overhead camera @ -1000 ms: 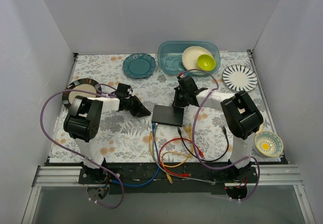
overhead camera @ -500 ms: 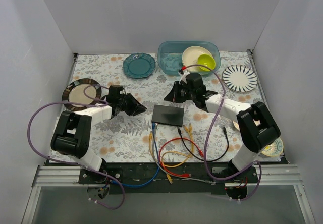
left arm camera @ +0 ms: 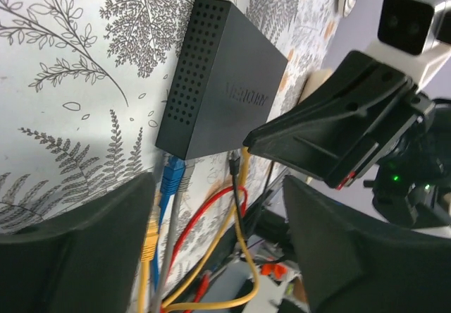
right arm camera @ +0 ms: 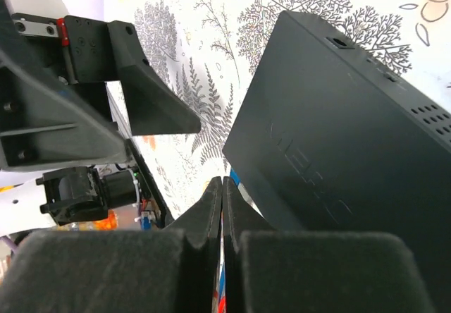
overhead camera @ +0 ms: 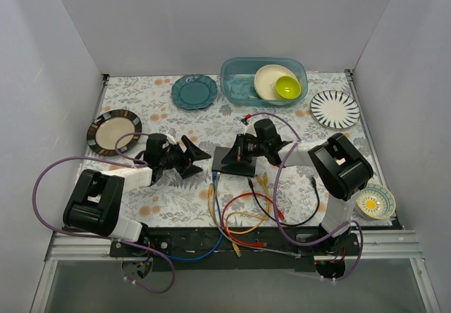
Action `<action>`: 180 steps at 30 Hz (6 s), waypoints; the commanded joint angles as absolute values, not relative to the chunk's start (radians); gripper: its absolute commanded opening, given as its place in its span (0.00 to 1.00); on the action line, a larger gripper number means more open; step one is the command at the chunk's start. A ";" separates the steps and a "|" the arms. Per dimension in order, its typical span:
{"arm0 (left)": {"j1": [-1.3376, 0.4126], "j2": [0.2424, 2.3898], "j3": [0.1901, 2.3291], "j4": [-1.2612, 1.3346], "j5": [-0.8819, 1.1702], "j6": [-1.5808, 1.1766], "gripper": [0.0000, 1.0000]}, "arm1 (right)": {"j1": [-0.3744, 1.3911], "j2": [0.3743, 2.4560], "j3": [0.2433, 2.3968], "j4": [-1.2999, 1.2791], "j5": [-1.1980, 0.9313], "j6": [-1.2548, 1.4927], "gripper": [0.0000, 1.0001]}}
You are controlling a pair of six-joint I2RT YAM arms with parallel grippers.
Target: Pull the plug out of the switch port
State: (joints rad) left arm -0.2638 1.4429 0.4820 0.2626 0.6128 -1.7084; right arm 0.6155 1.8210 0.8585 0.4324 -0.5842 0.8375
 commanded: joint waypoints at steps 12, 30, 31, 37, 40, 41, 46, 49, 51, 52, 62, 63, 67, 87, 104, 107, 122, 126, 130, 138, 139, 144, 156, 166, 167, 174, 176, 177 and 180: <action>-0.308 1.401 0.436 0.311 0.559 -1.669 0.79 | 0.591 1.965 0.772 0.650 -0.658 1.014 0.01; -0.362 1.557 0.360 0.547 0.486 -1.759 0.48 | 0.557 2.011 0.813 0.638 -0.658 1.014 0.01; -0.361 1.575 0.370 0.563 0.498 -1.767 0.46 | 0.557 2.010 0.815 0.635 -0.660 1.014 0.01; -0.360 1.673 0.396 0.630 0.557 -1.807 0.32 | 0.557 2.008 0.825 0.617 -0.661 1.005 0.01; -0.360 1.680 0.380 0.653 0.554 -1.812 0.30 | 0.555 2.009 0.830 0.612 -0.663 1.000 0.01; -0.360 1.681 0.377 0.660 0.552 -1.812 0.29 | 0.555 2.011 0.831 0.614 -0.664 1.000 0.01; -0.361 1.706 0.376 0.698 0.583 -1.828 0.24 | 0.555 2.019 0.842 0.612 -0.669 1.002 0.01; -0.360 1.709 0.368 0.726 0.603 -1.835 0.24 | 0.557 2.022 0.845 0.607 -0.670 0.999 0.01; -0.360 1.706 0.364 0.739 0.626 -1.821 0.29 | 0.554 2.023 0.847 0.606 -0.670 0.997 0.01; -0.360 1.703 0.361 0.738 0.633 -1.812 0.30 | 0.554 2.023 0.847 0.604 -0.672 0.994 0.01; -0.360 1.710 0.341 0.719 0.647 -1.785 0.32 | 0.546 2.029 0.847 0.594 -0.672 0.983 0.01; -0.360 1.715 0.342 0.727 0.644 -1.792 0.32 | 0.546 2.029 0.848 0.592 -0.672 0.983 0.01; -0.360 1.736 0.356 0.738 0.615 -1.831 0.30 | 0.546 2.028 0.853 0.588 -0.673 0.982 0.01; -0.360 1.787 0.410 0.686 0.568 -1.956 0.22 | 0.546 2.028 0.842 0.600 -0.673 0.988 0.01; -0.360 1.790 0.436 0.600 0.531 -2.026 0.31 | 0.546 2.033 0.841 0.607 -0.672 0.991 0.01; -0.360 1.798 0.442 0.584 0.526 -2.014 0.26 | 0.546 2.036 0.841 0.607 -0.672 0.992 0.01; -0.360 1.793 0.449 0.554 0.528 -1.988 0.00 | 0.555 1.890 0.830 0.445 -0.597 0.859 0.01; -0.360 1.801 0.448 0.557 0.541 -1.979 0.00 | 0.560 1.809 0.818 0.376 -0.560 0.804 0.01; -0.360 1.796 0.448 0.535 0.555 -1.957 0.00 | 0.564 1.760 0.811 0.322 -0.532 0.753 0.01; -0.360 1.769 0.430 0.508 0.569 -1.939 0.00 | 0.662 1.703 0.850 0.111 -0.497 0.606 0.01; -0.360 1.770 0.430 0.508 0.572 -1.940 0.00 | 0.669 1.706 0.844 0.107 -0.495 0.606 0.01; -0.360 1.747 0.434 0.485 0.583 -1.928 0.00 | 0.672 1.776 0.836 0.133 -0.457 0.661 0.01; -0.359 1.603 0.333 0.380 0.572 -1.867 0.00 | 0.672 1.855 0.919 0.118 -0.390 0.703 0.01; -0.348 1.620 0.397 0.314 0.543 -1.769 0.00 | 0.660 1.661 0.975 0.106 -0.258 0.592 0.06; -0.344 1.652 0.423 0.311 0.546 -1.758 0.00 | 0.654 1.684 1.015 0.079 -0.249 0.581 0.07; -0.310 1.816 0.573 0.316 0.577 -1.750 0.00 | 0.568 1.976 1.336 -0.084 -0.311 0.566 0.02; -0.301 1.847 0.621 0.298 0.586 -1.741 0.00 | 0.561 1.979 1.341 -0.057 -0.331 0.572 0.01; -0.296 1.874 0.661 0.295 0.591 -1.738 0.00 | 0.557 1.979 1.336 -0.049 -0.339 0.574 0.01; -0.285 1.908 0.718 0.278 0.597 -1.730 0.00 | 0.546 1.977 1.290 0.019 -0.402 0.601 0.01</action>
